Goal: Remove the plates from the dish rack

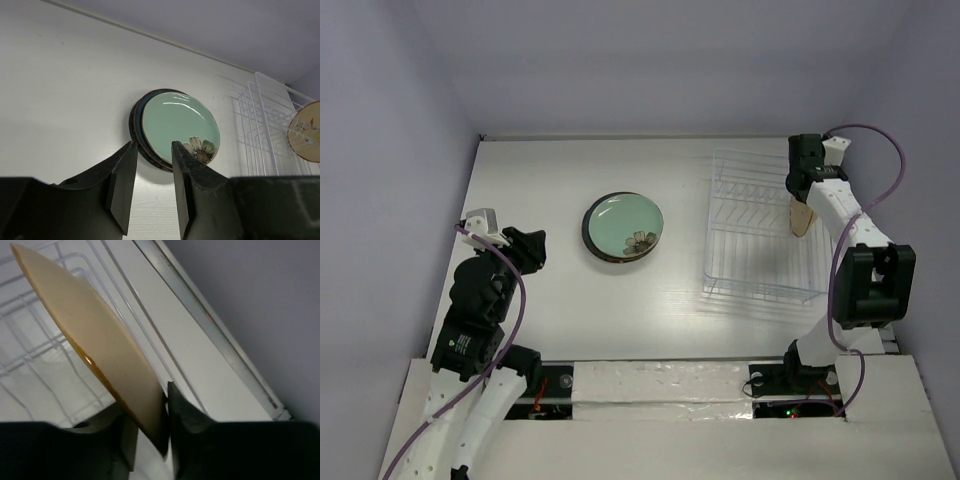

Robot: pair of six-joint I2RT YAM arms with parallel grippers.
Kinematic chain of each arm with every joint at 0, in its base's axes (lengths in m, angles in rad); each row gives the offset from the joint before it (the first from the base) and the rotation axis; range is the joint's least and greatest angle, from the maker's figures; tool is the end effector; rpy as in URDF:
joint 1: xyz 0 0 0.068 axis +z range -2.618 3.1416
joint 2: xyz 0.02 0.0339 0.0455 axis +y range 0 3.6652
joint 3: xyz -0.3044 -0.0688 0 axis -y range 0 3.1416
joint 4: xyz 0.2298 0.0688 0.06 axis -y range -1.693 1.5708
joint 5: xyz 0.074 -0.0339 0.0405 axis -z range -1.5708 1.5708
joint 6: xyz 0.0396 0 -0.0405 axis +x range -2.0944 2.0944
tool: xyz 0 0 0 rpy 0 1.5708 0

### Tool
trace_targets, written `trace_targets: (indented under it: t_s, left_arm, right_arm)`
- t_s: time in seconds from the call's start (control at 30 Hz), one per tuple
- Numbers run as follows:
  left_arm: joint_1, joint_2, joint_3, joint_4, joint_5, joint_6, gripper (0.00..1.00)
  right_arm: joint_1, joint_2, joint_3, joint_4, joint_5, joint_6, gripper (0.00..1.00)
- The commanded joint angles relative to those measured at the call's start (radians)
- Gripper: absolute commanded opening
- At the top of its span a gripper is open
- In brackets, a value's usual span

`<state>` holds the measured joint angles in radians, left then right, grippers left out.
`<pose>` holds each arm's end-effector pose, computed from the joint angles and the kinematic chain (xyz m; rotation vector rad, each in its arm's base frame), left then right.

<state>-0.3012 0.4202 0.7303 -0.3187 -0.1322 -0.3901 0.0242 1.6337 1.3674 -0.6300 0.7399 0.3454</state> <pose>0.0549 -0.0116 0.3640 -0.1752 1.5865 -0.4358 0.3416 -0.0184 0.3341 0.6653 2.1834 -0.7164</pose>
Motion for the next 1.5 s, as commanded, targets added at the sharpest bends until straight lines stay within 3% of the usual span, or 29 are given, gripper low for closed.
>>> trace_targets:
  t_s: [0.0,0.13,0.5,0.8,0.9,1.07,1.1,1.2,1.27,1.47]
  left_arm:
    - [-0.004,-0.004,-0.002,0.046,0.000,0.013,0.31]
    - [-0.004,-0.005,-0.003,0.046,0.002,0.013,0.31]
    - [-0.004,-0.003,-0.003,0.046,0.003,0.013,0.31]
    - [-0.004,-0.001,-0.003,0.047,0.002,0.011,0.31]
    - [-0.004,0.000,-0.003,0.049,0.003,0.010,0.31]
    - [-0.004,0.000,-0.003,0.047,0.000,0.010,0.31]
    - [-0.004,0.002,-0.003,0.047,0.002,0.010,0.31]
    - [-0.004,0.008,-0.003,0.046,0.003,0.010,0.31]
    - [-0.004,0.009,-0.003,0.046,0.002,0.010,0.31]
    - [-0.004,0.008,-0.003,0.044,-0.001,0.010,0.31]
  right_arm:
    - [-0.009,0.018,0.068,0.010,0.019,-0.016,0.23]
    - [-0.009,-0.017,0.087,-0.007,0.030,-0.039,0.01]
    - [0.034,-0.147,0.147,-0.074,0.022,-0.121,0.00]
    - [0.118,-0.307,0.292,-0.148,-0.013,-0.123,0.00]
    - [0.192,-0.388,0.289,-0.080,-0.174,-0.079,0.00]
    - [0.338,-0.439,0.139,0.172,-0.403,0.076,0.00]
    - [0.359,-0.436,0.110,0.223,-0.551,0.108,0.00]
    - [0.413,-0.390,0.007,0.452,-0.774,0.246,0.00]
    - [0.447,-0.344,-0.010,0.561,-0.815,0.321,0.00]
    - [0.537,-0.134,0.021,0.670,-0.867,0.420,0.00]
